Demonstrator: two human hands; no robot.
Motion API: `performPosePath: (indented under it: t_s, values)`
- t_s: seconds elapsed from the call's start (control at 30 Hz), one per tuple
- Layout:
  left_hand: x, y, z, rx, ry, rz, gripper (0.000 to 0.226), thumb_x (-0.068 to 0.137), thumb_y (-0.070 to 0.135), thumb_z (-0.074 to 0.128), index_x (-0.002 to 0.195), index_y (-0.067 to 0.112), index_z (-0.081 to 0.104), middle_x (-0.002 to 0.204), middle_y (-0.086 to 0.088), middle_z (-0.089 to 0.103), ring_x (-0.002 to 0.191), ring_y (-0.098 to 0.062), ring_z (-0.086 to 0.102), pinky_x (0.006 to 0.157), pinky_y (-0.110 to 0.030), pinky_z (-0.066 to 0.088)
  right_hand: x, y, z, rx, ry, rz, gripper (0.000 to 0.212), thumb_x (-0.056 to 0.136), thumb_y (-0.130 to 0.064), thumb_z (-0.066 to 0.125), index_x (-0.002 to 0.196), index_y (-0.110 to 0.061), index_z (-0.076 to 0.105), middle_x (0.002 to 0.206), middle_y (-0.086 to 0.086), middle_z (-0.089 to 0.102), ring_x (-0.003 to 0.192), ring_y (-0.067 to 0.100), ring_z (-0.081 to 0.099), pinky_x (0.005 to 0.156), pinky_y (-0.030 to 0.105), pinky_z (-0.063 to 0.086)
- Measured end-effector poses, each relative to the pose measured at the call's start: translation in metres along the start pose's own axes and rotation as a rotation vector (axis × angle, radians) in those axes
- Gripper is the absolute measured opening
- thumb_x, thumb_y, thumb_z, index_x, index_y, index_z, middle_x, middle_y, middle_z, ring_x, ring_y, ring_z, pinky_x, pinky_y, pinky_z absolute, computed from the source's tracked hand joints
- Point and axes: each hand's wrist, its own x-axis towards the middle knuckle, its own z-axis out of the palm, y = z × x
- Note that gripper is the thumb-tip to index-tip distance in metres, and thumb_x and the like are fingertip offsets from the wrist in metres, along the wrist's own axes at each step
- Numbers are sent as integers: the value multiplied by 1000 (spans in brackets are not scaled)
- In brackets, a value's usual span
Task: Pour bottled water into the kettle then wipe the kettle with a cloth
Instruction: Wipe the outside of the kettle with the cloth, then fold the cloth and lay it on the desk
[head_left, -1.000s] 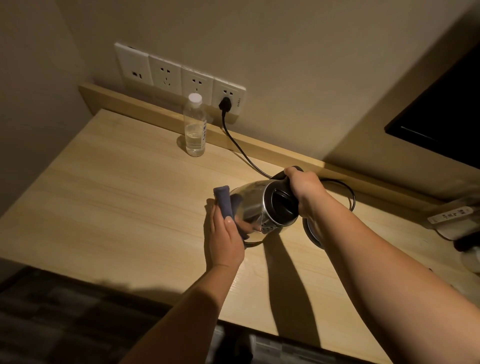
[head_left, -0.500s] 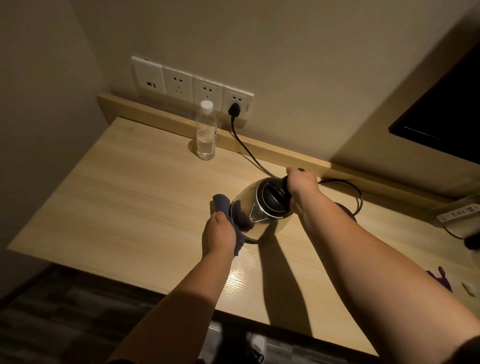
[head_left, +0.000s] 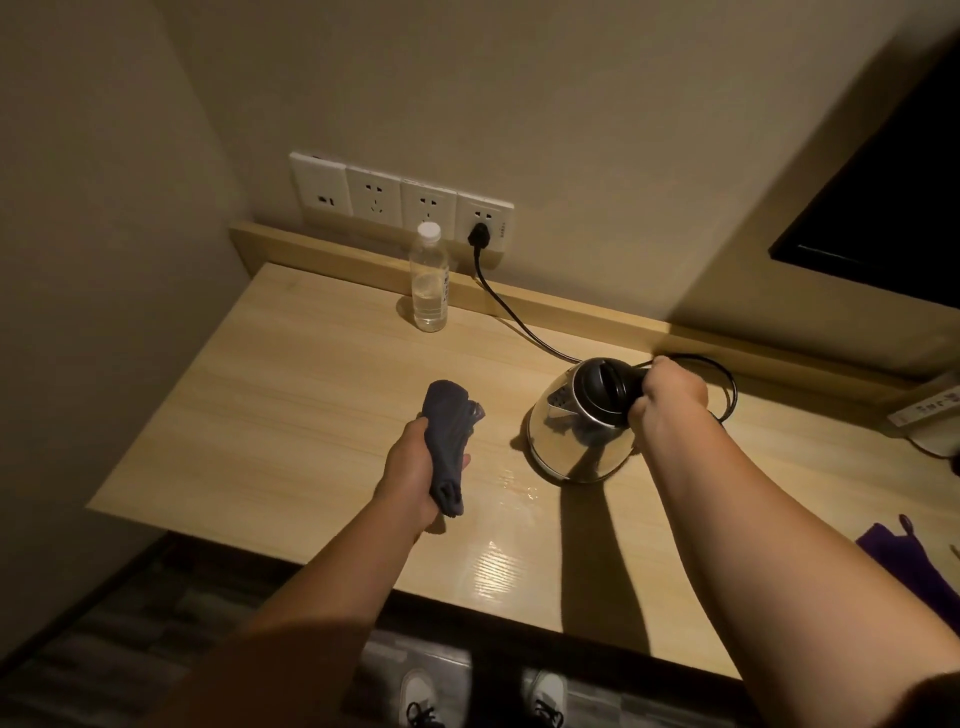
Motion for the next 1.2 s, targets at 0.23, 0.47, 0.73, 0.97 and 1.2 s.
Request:
performPosePath:
  t_s: [0.23,0.47,0.73,0.97,1.2]
  values:
    - [-31,9,-5,177,-209,5,47,91,40,58,127,10,58,126,-17,64,112,-30,62,98,-40,48,6,3,-36,-13,-71,-68,35,86,-22,56,120,-11,55,97,5,64,84,20,62,74,36,53]
    - [-68,33,-6,675,-544,50,39,88,7,60,127,5,56,119,-28,63,103,-34,65,92,-43,53,-77,21,-64,-827,-423,-1099,48,94,-27,57,140,-20,45,142,3,46,125,20,47,103,38,42]
    - [-120,70,17,1370,-712,177,41,81,21,54,118,3,56,105,-17,62,87,-23,62,77,-36,50,-135,21,-53,-1461,-868,-1465,51,90,-28,64,138,-23,48,138,-2,53,123,14,48,98,24,35]
    - [-151,76,23,1501,-726,187,32,79,25,57,108,13,56,105,-12,59,87,-20,60,73,-30,50,-152,20,-68,-1511,-973,-1373,19,90,-33,62,106,-23,61,103,-3,58,90,12,53,71,21,41]
    - [-163,69,35,2100,-496,784,15,94,26,55,109,27,56,96,3,61,82,-14,58,67,-26,47,-148,19,-81,-1358,-924,-1349,10,89,-26,62,97,-22,57,89,-2,60,79,12,56,64,23,46]
